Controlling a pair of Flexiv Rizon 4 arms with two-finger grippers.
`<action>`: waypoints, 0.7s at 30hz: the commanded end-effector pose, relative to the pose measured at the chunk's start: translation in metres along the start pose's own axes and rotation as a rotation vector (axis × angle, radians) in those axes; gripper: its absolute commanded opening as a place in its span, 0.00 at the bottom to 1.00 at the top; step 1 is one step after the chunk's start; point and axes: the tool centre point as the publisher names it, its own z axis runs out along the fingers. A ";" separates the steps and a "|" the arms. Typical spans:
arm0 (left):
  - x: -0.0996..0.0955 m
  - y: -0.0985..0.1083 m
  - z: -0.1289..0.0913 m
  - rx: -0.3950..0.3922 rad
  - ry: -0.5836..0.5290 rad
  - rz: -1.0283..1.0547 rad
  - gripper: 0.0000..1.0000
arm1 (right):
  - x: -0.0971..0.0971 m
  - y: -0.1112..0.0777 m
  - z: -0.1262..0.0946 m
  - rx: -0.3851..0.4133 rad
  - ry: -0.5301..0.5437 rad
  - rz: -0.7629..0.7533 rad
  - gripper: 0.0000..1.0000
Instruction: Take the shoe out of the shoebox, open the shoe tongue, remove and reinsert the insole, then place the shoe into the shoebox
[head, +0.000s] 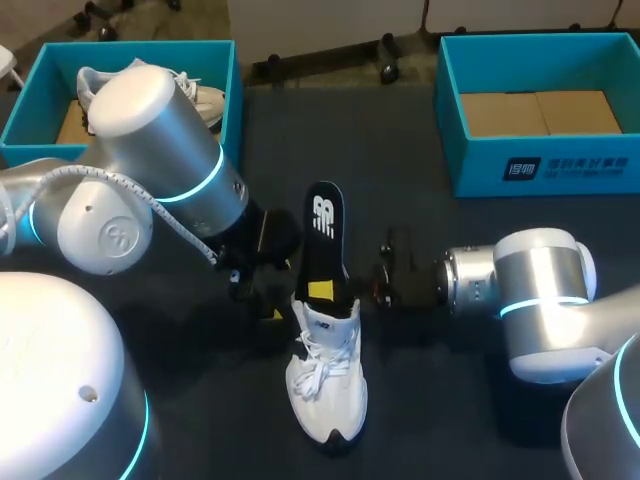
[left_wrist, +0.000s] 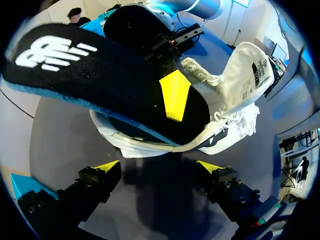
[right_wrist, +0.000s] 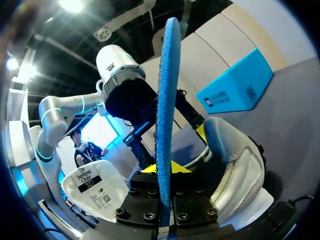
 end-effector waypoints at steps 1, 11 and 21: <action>-0.001 0.000 0.002 0.000 0.000 0.000 1.00 | 0.001 0.004 0.001 -0.005 0.003 -0.018 0.33; -0.001 0.000 0.002 0.000 0.000 0.000 1.00 | 0.006 0.029 0.000 -0.064 -0.003 -0.084 0.35; -0.001 0.000 0.002 0.000 0.000 0.000 1.00 | 0.002 0.041 0.003 -0.109 -0.005 -0.096 0.18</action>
